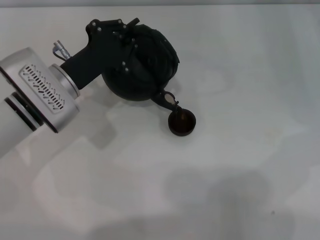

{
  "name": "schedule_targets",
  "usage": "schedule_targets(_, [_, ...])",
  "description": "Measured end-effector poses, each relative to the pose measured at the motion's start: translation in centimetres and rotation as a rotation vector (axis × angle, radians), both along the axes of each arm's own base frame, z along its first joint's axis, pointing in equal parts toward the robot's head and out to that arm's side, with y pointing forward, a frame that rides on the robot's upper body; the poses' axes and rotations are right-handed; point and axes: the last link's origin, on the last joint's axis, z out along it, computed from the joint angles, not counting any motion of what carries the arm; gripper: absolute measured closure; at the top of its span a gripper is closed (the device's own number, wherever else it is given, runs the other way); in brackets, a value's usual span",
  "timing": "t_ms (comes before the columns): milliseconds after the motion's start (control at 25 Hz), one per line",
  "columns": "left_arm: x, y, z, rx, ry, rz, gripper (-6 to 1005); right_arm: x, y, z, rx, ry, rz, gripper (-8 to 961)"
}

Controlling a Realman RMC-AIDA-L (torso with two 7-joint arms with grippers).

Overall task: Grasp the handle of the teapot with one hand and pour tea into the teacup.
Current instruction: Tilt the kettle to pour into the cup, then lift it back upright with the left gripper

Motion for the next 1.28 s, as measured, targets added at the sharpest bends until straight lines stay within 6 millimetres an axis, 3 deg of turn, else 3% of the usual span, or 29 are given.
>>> schedule_targets(520, [0.1, 0.0, -0.1, 0.008, 0.0, 0.002, 901, 0.0, 0.0, 0.0, -0.001, 0.0, -0.003, 112])
schedule_targets(1000, [-0.5, 0.0, 0.1, -0.06, -0.169, 0.161, 901, 0.2, 0.0, 0.1, -0.002, -0.002, -0.008, 111])
schedule_targets(1280, [-1.5, -0.3, 0.9, -0.014, -0.308, 0.272, 901, 0.3, 0.0, 0.0, -0.005, -0.001, -0.014, 112])
